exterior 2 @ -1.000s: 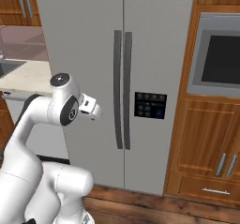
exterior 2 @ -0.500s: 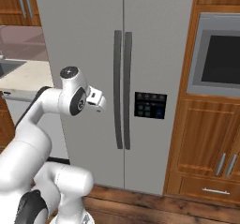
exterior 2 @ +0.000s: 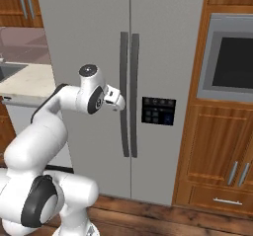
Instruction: Retrieve the tangerine and mango from the fridge and place them into the bowl on the dining table.
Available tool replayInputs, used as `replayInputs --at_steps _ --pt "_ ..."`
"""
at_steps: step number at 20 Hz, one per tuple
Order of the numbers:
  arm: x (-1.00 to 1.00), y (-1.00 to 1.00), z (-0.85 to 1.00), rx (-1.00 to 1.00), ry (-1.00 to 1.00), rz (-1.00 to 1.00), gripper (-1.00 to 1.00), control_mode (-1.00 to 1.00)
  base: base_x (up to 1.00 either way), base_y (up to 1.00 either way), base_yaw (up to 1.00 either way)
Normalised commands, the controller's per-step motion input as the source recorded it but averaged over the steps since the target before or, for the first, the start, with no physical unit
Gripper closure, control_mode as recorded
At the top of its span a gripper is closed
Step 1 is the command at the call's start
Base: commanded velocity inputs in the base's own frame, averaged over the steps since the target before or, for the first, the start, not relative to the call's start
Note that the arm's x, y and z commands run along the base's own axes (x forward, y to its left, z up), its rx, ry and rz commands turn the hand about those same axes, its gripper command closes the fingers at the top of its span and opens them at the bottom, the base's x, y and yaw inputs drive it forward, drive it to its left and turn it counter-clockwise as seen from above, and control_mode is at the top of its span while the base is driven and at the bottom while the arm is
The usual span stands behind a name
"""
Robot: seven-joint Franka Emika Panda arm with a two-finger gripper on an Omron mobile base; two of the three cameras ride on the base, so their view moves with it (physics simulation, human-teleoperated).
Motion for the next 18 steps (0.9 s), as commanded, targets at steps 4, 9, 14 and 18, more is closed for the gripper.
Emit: replayInputs --at_steps 4,9,14,18 --pt "0.41 0.0 0.0 0.0 -0.11 0.0 -1.0 -1.0 0.0 0.0 0.0" --pt "0.41 0.0 0.0 0.0 -0.11 0.0 -1.0 -1.0 0.0 0.0 0.0" --pt "0.36 0.0 0.0 0.0 -0.05 0.0 -1.0 -1.0 0.0 0.0 0.0" --pt "0.39 0.0 0.0 0.0 -0.03 0.0 -1.0 -1.0 0.0 0.0 0.0"
